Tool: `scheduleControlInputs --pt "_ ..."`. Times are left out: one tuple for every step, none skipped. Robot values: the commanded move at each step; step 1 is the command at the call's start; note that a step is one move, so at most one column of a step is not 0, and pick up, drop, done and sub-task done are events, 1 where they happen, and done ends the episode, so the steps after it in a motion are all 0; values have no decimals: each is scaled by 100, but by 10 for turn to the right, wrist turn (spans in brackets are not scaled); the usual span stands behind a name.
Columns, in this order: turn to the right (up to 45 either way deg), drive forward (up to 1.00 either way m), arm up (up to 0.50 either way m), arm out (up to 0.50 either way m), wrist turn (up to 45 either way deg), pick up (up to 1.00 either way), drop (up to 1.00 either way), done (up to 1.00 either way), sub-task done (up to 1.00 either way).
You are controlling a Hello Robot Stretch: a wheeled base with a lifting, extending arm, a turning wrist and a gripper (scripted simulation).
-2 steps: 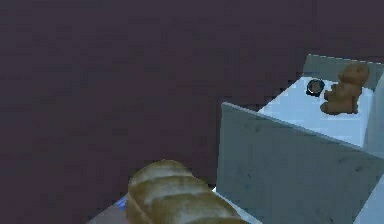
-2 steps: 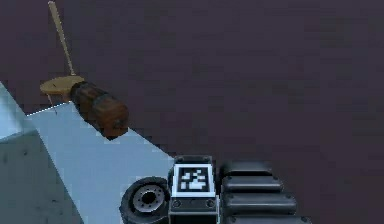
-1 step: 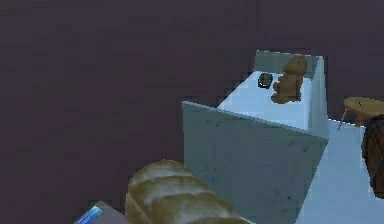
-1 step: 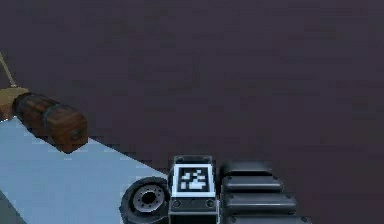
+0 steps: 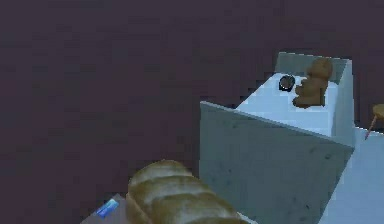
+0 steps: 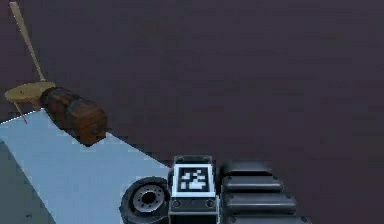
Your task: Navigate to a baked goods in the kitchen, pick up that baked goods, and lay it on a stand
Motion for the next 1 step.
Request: scheduleControlInputs --pt "-450 0 0 0 0 0 0 0 0"
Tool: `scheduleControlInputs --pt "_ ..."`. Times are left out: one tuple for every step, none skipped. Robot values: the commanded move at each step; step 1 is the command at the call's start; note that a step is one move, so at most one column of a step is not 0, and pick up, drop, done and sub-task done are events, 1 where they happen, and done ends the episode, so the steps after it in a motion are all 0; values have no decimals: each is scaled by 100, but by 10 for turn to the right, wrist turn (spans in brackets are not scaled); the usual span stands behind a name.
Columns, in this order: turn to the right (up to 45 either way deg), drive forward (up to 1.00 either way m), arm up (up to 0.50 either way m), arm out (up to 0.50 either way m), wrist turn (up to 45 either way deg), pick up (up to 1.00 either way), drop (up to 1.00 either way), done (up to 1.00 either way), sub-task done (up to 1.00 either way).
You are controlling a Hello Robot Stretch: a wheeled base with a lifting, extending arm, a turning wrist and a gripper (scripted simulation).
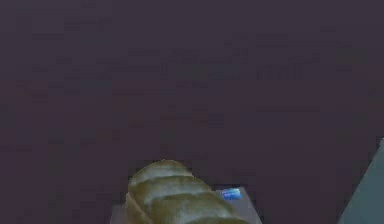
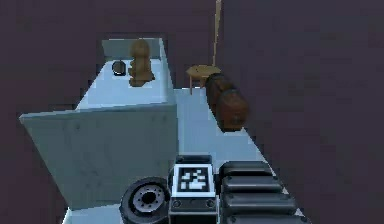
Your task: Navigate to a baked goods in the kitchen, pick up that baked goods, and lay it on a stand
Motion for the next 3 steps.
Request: scheduleControlInputs --pt "-450 0 0 0 0 0 0 0 0" --pt "-330 0 0 0 0 0 0 0 0" --pt "0 30 0 0 0 0 0 0 0"
